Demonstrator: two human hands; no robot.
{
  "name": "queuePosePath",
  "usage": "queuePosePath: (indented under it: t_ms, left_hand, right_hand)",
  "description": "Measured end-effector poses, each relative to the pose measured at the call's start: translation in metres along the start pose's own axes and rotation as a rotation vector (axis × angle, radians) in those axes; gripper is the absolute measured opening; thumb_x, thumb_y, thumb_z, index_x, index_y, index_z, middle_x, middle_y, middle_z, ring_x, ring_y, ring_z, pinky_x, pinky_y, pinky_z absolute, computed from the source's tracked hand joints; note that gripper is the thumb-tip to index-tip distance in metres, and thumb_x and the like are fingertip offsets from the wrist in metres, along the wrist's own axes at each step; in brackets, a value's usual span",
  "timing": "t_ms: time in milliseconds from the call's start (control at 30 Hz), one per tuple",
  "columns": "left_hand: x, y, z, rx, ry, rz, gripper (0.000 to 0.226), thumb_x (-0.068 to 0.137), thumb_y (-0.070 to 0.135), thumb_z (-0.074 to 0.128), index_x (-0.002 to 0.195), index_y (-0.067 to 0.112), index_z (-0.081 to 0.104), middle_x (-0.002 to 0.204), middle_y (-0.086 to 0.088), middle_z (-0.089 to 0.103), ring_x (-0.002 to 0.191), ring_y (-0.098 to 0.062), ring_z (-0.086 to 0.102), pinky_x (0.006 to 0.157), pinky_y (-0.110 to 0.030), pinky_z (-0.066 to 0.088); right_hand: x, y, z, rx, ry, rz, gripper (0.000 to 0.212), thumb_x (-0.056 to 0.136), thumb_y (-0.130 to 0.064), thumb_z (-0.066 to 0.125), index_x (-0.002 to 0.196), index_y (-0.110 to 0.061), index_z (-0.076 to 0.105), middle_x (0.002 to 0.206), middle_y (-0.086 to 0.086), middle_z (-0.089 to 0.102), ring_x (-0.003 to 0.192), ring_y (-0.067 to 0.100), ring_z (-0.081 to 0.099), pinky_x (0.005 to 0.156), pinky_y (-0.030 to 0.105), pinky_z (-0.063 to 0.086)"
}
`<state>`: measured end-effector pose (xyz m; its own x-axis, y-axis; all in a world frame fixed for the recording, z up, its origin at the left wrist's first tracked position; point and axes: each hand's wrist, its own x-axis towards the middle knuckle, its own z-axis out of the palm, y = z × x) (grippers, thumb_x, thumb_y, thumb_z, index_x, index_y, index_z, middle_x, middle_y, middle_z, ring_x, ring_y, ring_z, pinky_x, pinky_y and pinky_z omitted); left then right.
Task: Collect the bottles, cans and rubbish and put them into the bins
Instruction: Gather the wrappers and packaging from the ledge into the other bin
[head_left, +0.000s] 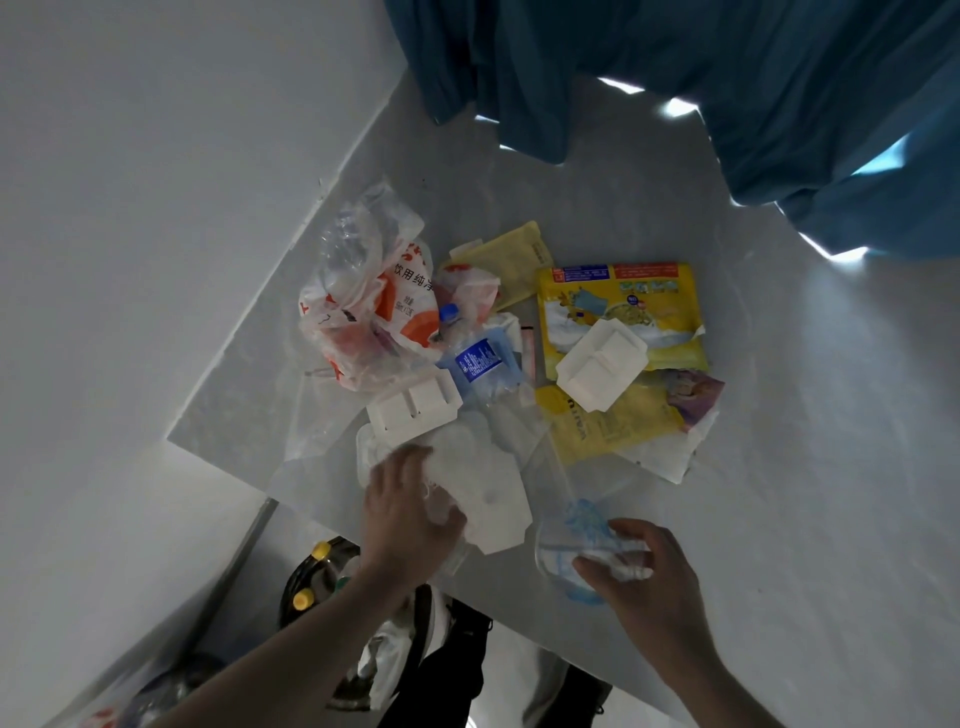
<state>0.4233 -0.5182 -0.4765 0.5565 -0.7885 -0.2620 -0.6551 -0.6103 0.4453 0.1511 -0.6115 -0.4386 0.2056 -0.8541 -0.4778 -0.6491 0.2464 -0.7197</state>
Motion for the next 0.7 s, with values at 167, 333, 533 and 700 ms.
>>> queuePosePath:
  t_ms: [167,333,533,700]
  left_hand:
    - [0.032,-0.019,-0.008,-0.200,-0.024,-0.688,0.130,0.057,0.074,0.082,0.155,0.014,0.020,0.158,-0.008,0.021,0.144,-0.035,0.023,0.116,-0.054,0.030]
    - [0.054,-0.018,0.002,-0.225,-0.149,-0.743,0.148,0.042,0.084,0.080,0.156,0.022,0.009,0.161,-0.004,0.014,0.147,-0.038,0.017,0.117,-0.059,0.029]
    - [0.063,0.003,0.005,-0.203,-0.146,-0.751,0.142,0.038,0.078,0.087,0.149,0.025,0.017,0.144,-0.007,0.026,0.138,-0.036,0.028,0.113,-0.056,0.036]
    - [0.068,0.000,0.001,-0.210,-0.169,-0.819,0.148,0.030,0.079,0.088,0.147,0.024,0.015,0.147,-0.012,0.025,0.141,-0.039,0.026,0.117,-0.054,0.032]
  right_hand:
    - [0.003,-0.002,0.014,0.024,-0.006,0.041,0.054,0.062,-0.038,0.094,0.106,-0.038,0.064,0.107,-0.012,0.064,0.087,-0.001,0.066,0.064,0.021,0.057]
    - [0.014,-0.007,0.027,0.148,-0.034,0.108,0.056,0.064,-0.032,0.095,0.112,-0.023,0.067,0.107,-0.005,0.069,0.085,0.001,0.070,0.063,0.018,0.057]
    - [0.027,-0.013,0.023,0.492,0.124,0.241,0.071,0.050,-0.048,0.096,0.109,-0.022,0.067,0.112,0.004,0.070,0.094,0.011,0.071,0.072,0.036,0.062]
    - [0.058,-0.015,0.017,0.883,0.145,0.545,0.059,0.066,-0.032,0.087,0.118,-0.021,0.062,0.130,0.007,0.065,0.111,0.024,0.068,0.086,0.038,0.059]
